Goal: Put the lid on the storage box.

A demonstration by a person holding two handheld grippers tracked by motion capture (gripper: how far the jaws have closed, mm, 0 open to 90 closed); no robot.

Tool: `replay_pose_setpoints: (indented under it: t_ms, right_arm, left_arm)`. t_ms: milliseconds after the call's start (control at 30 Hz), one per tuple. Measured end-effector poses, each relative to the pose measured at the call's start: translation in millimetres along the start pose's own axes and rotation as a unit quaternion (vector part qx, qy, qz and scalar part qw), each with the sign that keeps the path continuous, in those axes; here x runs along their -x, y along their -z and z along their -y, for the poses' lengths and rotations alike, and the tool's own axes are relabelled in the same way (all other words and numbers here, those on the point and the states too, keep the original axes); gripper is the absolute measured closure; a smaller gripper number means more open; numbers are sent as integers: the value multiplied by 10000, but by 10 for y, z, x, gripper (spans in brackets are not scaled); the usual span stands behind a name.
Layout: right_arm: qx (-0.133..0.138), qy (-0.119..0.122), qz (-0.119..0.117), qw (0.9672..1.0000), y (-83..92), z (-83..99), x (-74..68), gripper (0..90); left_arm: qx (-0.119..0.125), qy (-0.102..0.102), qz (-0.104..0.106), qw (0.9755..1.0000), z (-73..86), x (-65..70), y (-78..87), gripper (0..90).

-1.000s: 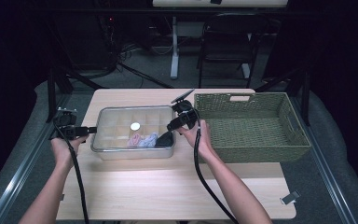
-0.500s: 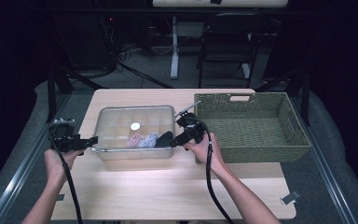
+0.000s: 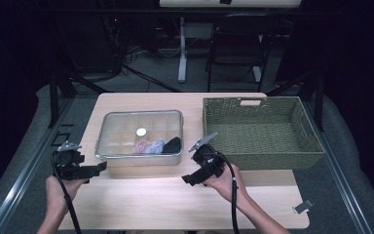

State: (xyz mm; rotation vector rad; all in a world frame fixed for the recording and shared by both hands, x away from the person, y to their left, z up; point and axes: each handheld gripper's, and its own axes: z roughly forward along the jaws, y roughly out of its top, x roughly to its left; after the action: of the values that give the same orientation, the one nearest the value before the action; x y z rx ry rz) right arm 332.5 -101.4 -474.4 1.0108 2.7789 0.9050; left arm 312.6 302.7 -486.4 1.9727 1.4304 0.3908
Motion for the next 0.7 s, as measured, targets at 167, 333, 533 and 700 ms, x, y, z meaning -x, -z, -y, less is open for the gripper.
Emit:
replay_pose_setpoints:
  t_ms: [167,333,533,700]
  right_arm:
    - [0,120,-29,9999,32,285,-43,144]
    - [-60,39,12,10000,75,625,5,86]
    - [37,-296,326,9990,203,1051,161,14]
    - [1,-618,620,9962,299,1332,323,0]
  left_arm:
    - [-104,-46,59,9999,155,125,-38,14]
    - [-308,-150,141,9993,288,205,-61,2]
    - [-361,-194,262,9988,384,253,-114,0]
    - [-388,-263,286,9985,405,289,-163,0]
